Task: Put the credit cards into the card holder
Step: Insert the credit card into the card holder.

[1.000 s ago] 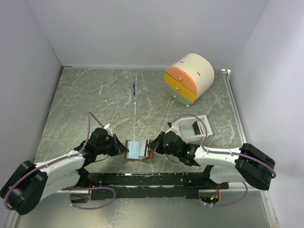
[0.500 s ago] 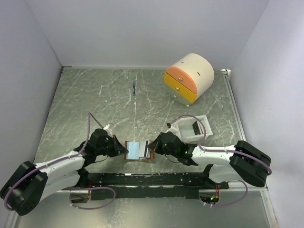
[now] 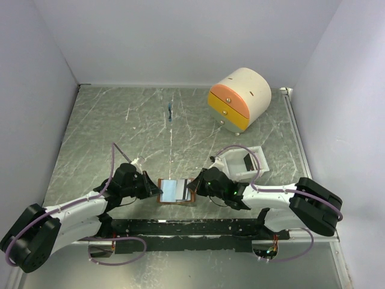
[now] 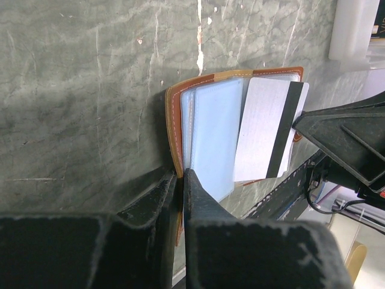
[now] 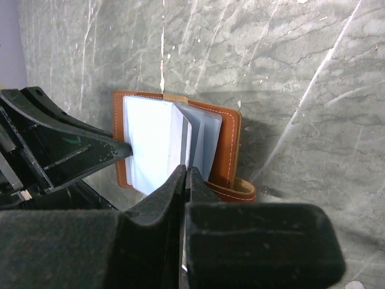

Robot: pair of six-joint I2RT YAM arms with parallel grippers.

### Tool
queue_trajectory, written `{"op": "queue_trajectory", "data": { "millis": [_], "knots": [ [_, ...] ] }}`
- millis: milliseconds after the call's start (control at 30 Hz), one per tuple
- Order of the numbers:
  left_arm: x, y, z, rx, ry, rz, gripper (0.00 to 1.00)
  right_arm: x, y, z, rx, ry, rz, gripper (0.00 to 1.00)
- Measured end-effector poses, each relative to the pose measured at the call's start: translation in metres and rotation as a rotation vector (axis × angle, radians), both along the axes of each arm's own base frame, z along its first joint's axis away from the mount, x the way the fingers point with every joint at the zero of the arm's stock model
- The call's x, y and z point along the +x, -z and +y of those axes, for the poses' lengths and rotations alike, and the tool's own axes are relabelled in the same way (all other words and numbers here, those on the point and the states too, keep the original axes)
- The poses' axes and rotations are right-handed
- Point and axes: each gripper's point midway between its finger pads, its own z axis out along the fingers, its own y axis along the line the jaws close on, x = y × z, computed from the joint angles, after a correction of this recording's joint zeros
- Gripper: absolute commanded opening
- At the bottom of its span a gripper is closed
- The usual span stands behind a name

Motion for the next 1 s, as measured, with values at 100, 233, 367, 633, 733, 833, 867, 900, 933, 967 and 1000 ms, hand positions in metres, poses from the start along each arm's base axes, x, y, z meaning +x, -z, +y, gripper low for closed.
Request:
{"op": "queue_trajectory", "data": {
  "millis": [100, 233, 367, 633, 733, 833, 867, 900, 933, 967, 1000],
  "knots": [
    [0.0, 0.001, 0.0, 0.001, -0.001, 0.002, 0.17, -0.001, 0.0, 0.001, -0.004, -0.014, -0.003, 0.0],
    [0.0, 0.001, 0.0, 0.001, 0.0, 0.002, 0.17, -0.004, 0.006, 0.0, -0.021, -0.032, 0.001, 0.0],
    [0.0, 0.001, 0.0, 0.002, 0.0, 0.003, 0.16, -0.006, 0.009, 0.001, -0.031, -0.05, 0.004, 0.0],
    [0.0, 0.001, 0.0, 0.002, 0.0, 0.003, 0.16, -0.004, 0.005, 0.003, -0.065, -0.077, -0.017, 0.0],
    [0.0, 0.001, 0.0, 0.003, 0.0, 0.004, 0.16, 0.001, -0.004, 0.01, -0.064, -0.09, -0.039, 0.0],
    [-0.001, 0.002, 0.001, 0.006, 0.0, 0.009, 0.16, 0.004, -0.005, 0.015, -0.074, -0.101, -0.046, 0.0],
    [-0.001, 0.003, 0.001, 0.008, 0.0, 0.011, 0.16, 0.004, -0.002, 0.015, -0.081, -0.104, -0.043, 0.0],
    [-0.001, 0.003, 0.001, 0.008, -0.001, 0.012, 0.16, 0.004, 0.0, 0.014, -0.089, -0.105, -0.039, 0.0],
    [-0.001, 0.003, 0.001, 0.009, -0.001, 0.012, 0.16, 0.003, 0.003, 0.014, -0.095, -0.106, -0.034, 0.0],
    [-0.001, 0.003, 0.001, 0.008, 0.0, 0.012, 0.16, 0.003, 0.004, 0.013, -0.1, -0.107, -0.029, 0.0],
    [-0.001, 0.003, 0.001, 0.009, -0.001, 0.012, 0.16, 0.002, 0.006, 0.013, -0.106, -0.108, -0.025, 0.0]
  ]
}}
